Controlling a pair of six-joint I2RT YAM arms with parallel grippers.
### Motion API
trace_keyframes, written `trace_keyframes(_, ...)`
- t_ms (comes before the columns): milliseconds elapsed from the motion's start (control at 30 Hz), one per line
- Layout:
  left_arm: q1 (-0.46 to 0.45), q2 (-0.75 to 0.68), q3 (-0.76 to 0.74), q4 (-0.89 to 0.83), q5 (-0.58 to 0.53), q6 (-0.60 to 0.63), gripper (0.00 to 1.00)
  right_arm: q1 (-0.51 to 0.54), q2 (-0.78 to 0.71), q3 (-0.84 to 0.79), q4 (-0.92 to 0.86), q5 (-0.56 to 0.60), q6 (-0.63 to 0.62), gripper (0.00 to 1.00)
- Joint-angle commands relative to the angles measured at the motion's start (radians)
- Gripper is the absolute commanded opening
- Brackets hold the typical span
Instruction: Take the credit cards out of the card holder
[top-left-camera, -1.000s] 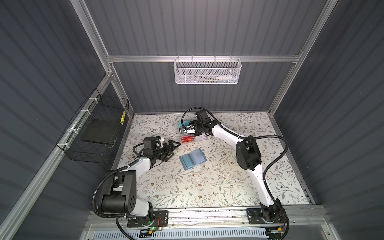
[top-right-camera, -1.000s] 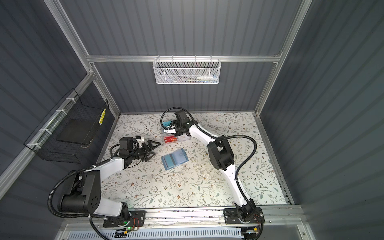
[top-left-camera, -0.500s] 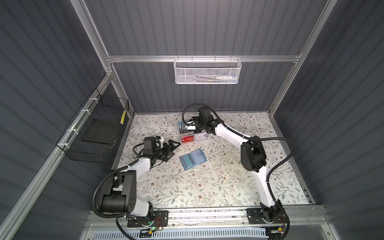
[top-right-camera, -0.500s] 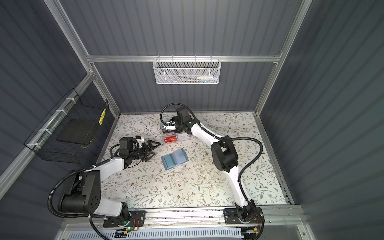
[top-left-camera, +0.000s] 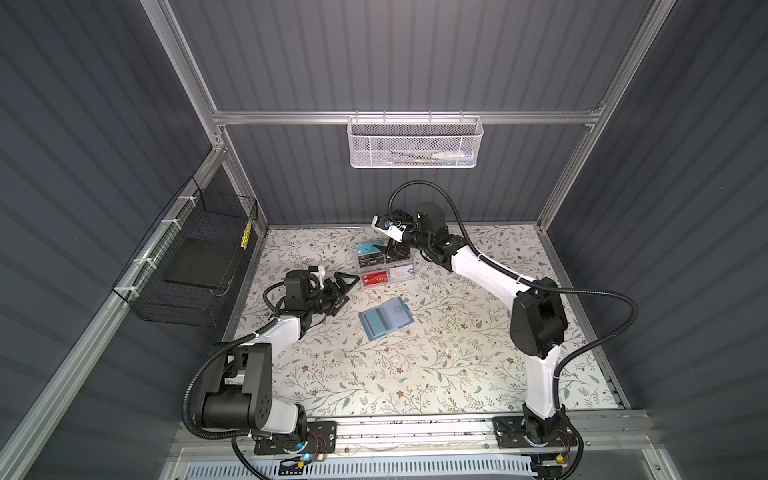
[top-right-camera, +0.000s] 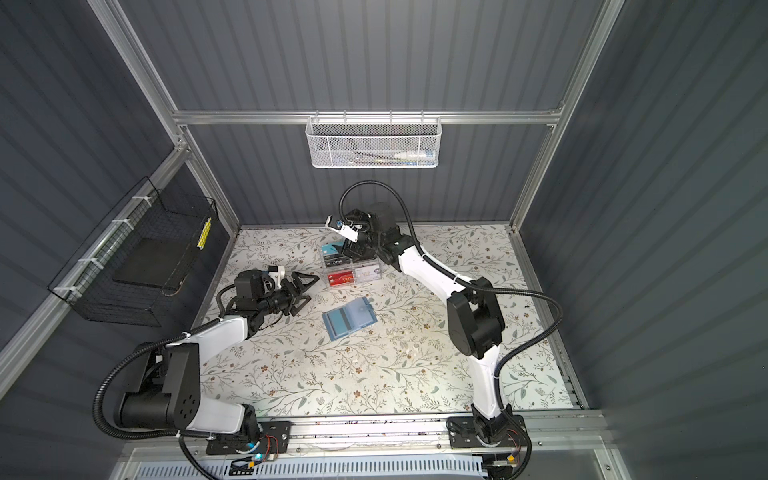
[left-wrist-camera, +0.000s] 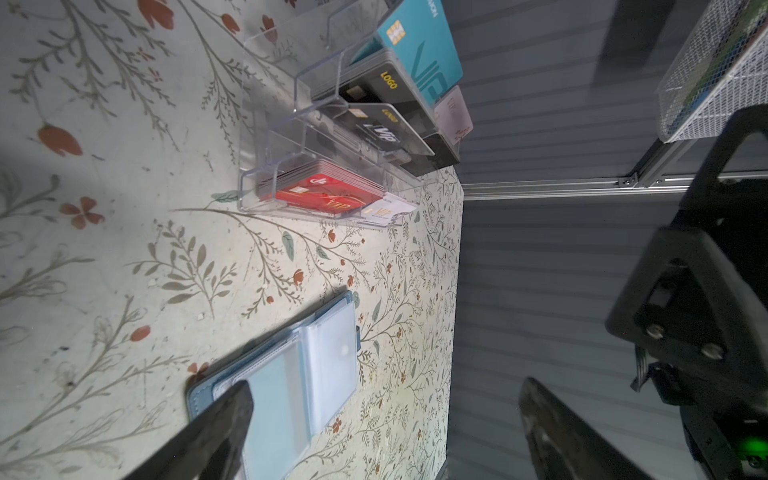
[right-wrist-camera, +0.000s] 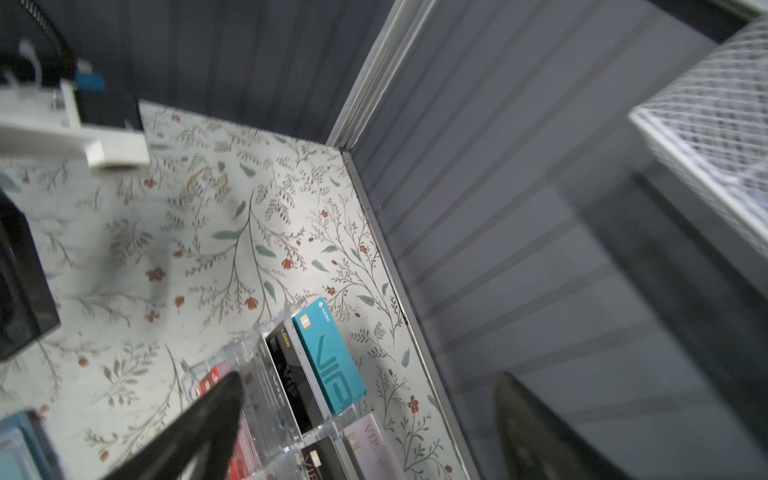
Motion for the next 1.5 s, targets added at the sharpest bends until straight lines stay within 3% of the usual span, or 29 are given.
trace_keyframes(0,0.004,-0.052,0.015,0.007,-0.018,-0.003,1.00,-0.018,-0.053,-0.045,0.072,-0.001,0.310,0.99)
trace_keyframes(167,0.005,-0.108,0.017,-0.027,-0.070,0.011,1.00,-0.019,-0.112,-0.150,0.099,0.027,0.642,0.99)
trace_keyframes(200,0.005,-0.112,0.018,-0.022,-0.081,0.007,1.00,-0.018,-0.121,-0.174,0.113,0.092,0.721,0.99)
trace_keyframes(333,0.005,-0.095,0.035,0.024,-0.070,-0.024,1.00,-0.017,-0.121,-0.261,0.172,0.050,0.983,0.99)
trace_keyframes(400,0.005,-0.094,0.038,0.050,-0.070,-0.042,1.00,-0.010,-0.102,-0.317,0.271,-0.042,1.092,0.99)
trace_keyframes(533,0.004,-0.098,0.033,0.064,-0.078,-0.055,1.00,0.022,-0.023,-0.350,0.363,-0.055,1.232,0.99)
trace_keyframes(667,0.004,-0.087,0.019,0.082,-0.077,-0.064,1.00,0.044,0.057,-0.346,0.441,-0.087,1.316,0.99)
trace_keyframes(900,0.005,-0.051,0.014,0.119,-0.076,-0.075,1.00,0.066,0.118,-0.317,0.468,-0.095,1.357,0.99)
trace_keyframes(1467,0.003,0.027,0.038,0.183,-0.065,-0.104,1.00,0.057,0.280,-0.088,0.357,-0.097,1.324,0.99)
